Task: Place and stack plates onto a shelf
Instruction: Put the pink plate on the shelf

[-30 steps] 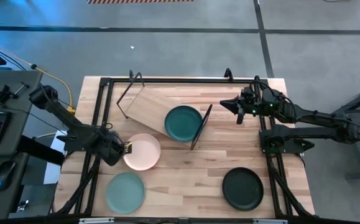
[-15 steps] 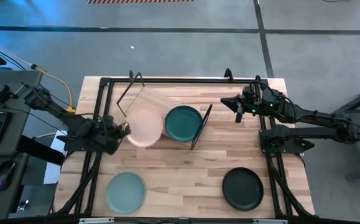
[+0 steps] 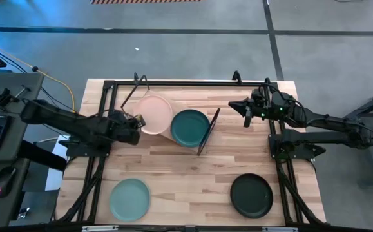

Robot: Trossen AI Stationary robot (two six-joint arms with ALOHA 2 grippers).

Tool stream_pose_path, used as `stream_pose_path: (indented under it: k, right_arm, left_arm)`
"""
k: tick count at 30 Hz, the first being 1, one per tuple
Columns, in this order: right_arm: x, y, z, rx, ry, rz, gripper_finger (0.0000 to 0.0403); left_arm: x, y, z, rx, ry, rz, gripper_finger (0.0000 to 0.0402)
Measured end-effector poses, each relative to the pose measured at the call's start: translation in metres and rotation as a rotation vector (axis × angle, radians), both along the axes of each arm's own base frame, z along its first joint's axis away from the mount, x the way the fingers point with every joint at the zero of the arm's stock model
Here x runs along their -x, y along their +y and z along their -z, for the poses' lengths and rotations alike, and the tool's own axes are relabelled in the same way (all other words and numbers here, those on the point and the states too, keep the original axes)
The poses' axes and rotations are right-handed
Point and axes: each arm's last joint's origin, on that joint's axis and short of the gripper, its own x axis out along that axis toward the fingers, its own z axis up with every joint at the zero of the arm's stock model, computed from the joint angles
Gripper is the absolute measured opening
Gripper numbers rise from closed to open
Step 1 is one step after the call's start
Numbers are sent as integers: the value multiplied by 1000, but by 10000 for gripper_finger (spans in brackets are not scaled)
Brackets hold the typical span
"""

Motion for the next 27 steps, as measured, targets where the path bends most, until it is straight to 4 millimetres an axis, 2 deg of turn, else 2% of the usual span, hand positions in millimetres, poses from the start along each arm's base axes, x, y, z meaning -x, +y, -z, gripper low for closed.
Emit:
stream_pose_path:
  k: [11, 18, 27]
  right_arm:
    - [0, 0, 1, 3, 7, -1, 0]
    - [0, 0, 1, 3, 7, -1, 0]
    - [0, 0, 1, 3, 9, -2, 0]
  left_arm:
    - [-19, 21, 20, 19, 75, -124, 1]
    - [-30, 29, 22, 29, 76, -61, 3]
    - [-28, 34, 21, 16, 110, -46, 29]
